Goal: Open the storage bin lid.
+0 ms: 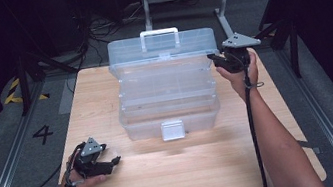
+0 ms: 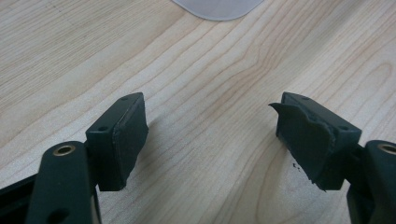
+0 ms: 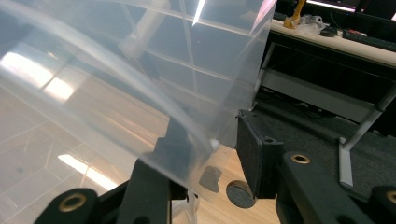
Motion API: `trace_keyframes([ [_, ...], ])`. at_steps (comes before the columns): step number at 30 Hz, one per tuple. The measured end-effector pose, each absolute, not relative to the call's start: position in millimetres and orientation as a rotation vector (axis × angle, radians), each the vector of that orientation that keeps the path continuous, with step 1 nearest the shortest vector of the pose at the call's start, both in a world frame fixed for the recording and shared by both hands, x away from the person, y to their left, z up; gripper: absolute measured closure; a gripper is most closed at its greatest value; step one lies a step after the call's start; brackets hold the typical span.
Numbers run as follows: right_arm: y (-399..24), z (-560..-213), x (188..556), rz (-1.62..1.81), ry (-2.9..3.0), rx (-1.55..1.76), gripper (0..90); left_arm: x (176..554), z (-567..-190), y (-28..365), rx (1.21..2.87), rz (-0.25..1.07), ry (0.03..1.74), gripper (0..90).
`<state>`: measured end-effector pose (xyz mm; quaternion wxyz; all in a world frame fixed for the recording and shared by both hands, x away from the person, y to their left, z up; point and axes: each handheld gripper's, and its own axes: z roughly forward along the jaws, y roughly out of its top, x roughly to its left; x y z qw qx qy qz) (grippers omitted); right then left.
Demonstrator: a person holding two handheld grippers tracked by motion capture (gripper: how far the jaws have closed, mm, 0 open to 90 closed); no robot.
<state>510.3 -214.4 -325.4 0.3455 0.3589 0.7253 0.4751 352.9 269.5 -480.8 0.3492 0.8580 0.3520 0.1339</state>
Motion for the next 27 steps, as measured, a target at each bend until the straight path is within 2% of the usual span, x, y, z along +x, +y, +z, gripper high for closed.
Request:
trace_keyframes([
  [16,-214.3,-320.6,521.9,1.257,1.873,0.963,68.5,353.2,-479.2,267.7,2.223,0.346,0.942,26.5],
  [22,-214.3,-319.8,523.3,1.256,1.877,0.961,68.6,353.4,-467.6,261.9,2.2,0.365,0.908,27.7],
  [27,-214.7,-319.4,524.2,1.256,1.879,0.96,68.6,354.6,-443.4,256.7,2.122,0.423,0.862,27.9],
])
